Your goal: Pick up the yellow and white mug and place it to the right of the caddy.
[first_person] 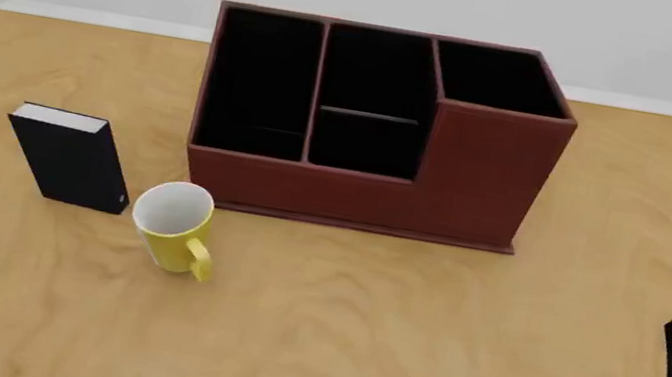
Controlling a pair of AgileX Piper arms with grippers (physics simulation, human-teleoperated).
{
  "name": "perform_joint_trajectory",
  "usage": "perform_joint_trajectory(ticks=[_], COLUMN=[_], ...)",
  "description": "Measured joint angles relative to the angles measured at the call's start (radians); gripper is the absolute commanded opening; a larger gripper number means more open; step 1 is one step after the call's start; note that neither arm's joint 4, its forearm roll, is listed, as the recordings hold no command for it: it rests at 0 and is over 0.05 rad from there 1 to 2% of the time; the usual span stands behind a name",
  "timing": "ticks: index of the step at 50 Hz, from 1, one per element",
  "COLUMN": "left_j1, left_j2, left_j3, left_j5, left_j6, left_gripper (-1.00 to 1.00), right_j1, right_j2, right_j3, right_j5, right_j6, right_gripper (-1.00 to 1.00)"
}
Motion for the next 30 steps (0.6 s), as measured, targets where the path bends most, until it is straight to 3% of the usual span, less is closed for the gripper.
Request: perform_joint_trajectory(ticks=[30], left_j1=[0.000], left_j2=[0.000], left_j3=[0.000], left_j5=[0.000], left_j6=[0.000], left_gripper=[1.00], right_j1=[0.058], right_j2=[0.143], right_j3=[-0.118], right_j5=[-0.013], right_j6=[-0.003], right_gripper=[1.00])
